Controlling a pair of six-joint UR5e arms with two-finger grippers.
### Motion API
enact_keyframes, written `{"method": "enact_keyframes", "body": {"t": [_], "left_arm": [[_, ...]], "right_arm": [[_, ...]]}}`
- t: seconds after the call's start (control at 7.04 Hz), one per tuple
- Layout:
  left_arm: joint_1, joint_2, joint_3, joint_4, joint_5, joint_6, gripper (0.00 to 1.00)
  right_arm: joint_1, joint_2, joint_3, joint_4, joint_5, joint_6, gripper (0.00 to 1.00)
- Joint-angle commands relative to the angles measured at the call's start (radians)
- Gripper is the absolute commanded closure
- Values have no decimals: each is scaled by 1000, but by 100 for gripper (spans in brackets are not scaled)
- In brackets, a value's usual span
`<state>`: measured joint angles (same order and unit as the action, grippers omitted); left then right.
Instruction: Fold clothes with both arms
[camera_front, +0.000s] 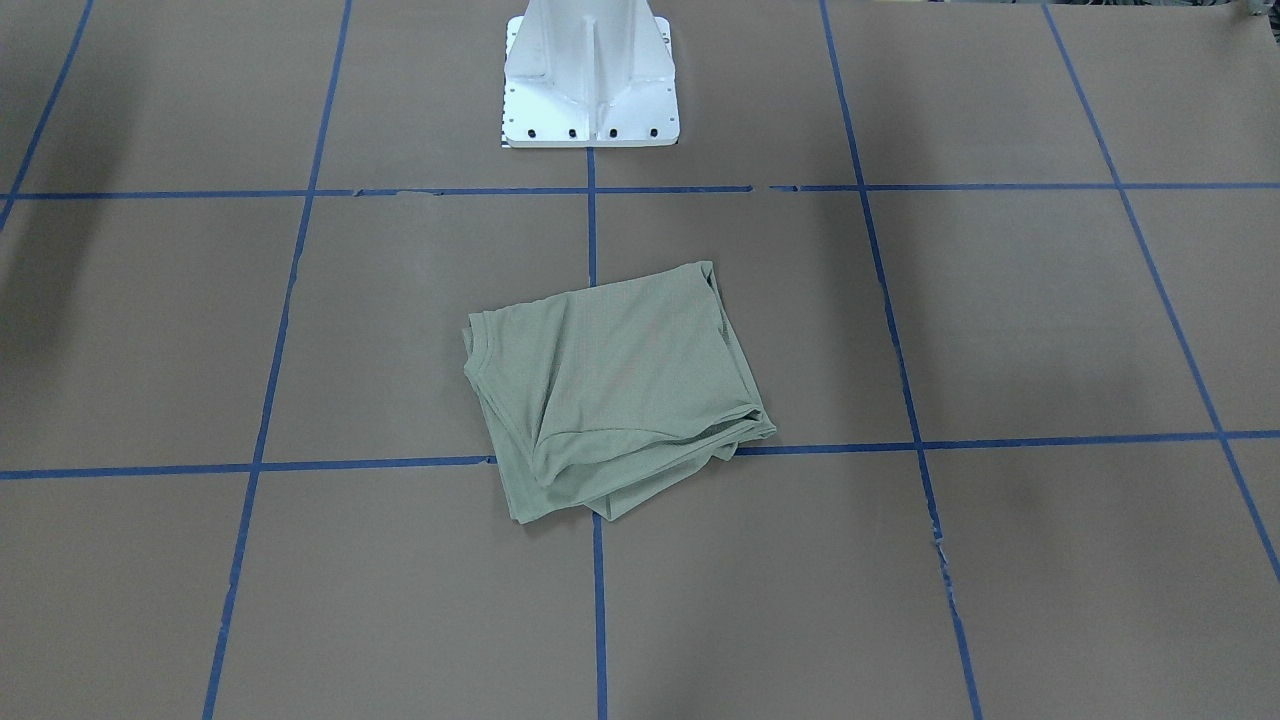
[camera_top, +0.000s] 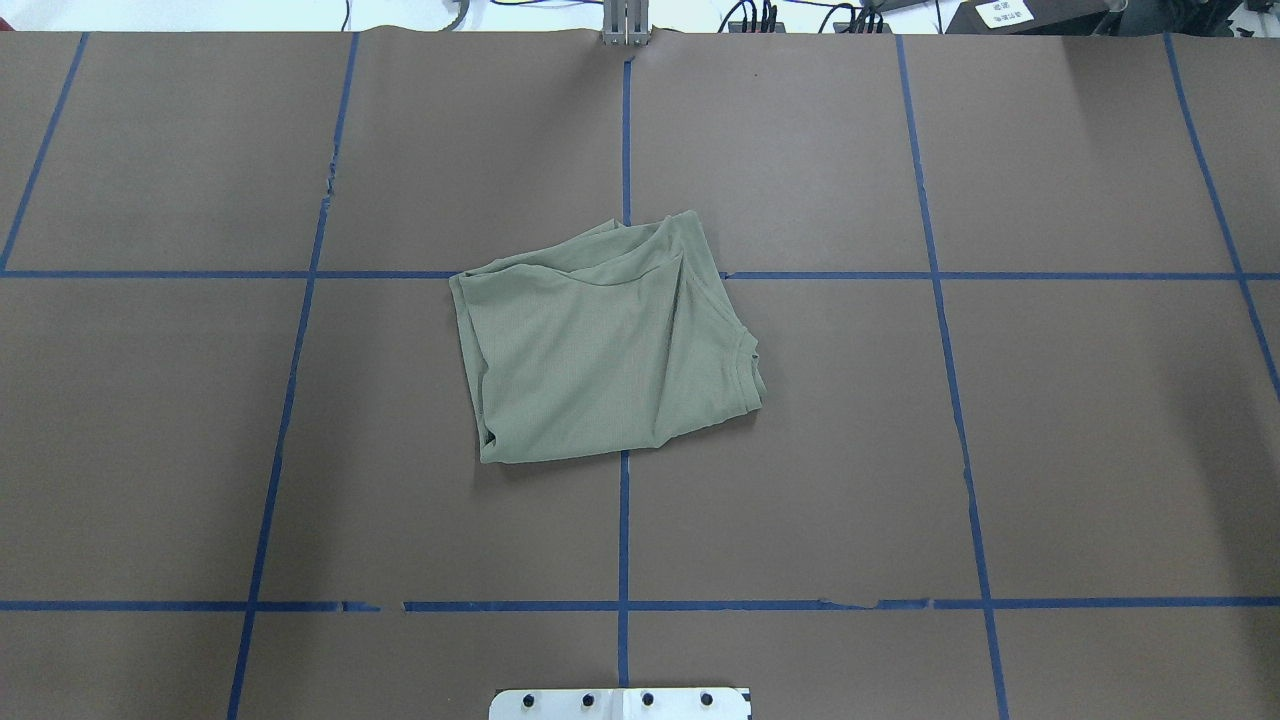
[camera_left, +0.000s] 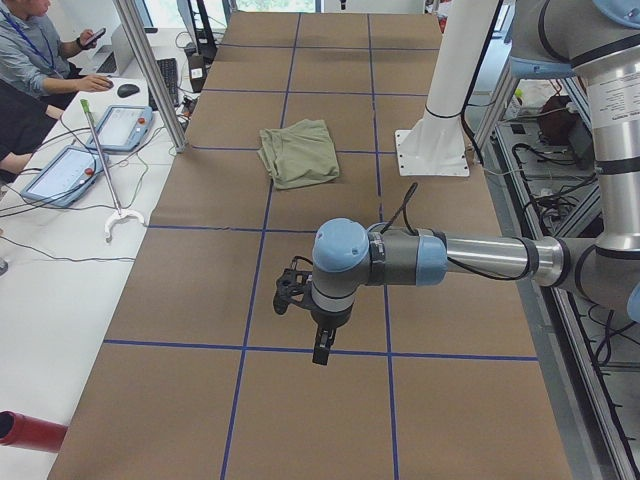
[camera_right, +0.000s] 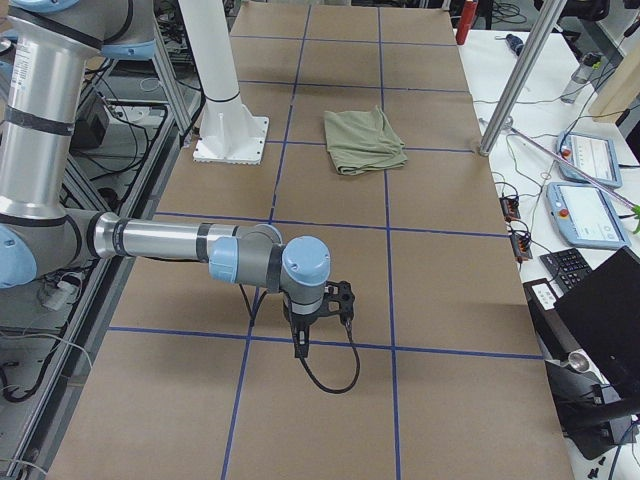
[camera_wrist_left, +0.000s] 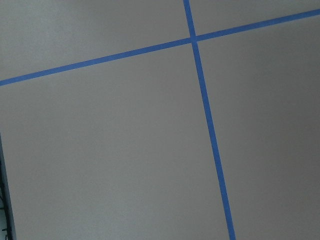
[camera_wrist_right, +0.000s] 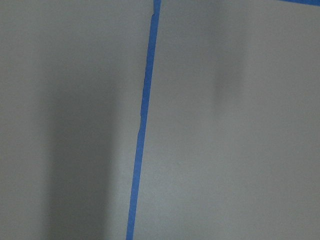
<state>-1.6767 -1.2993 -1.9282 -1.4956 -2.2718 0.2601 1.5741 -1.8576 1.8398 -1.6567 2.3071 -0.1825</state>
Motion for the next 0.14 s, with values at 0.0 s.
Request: {"method": "enact_keyframes", "body": {"t": [0.0], "left_arm": [[2, 0, 2, 0, 0, 1, 0]], "right_arm": [[0, 0, -7, 0, 0, 0, 0]]}}
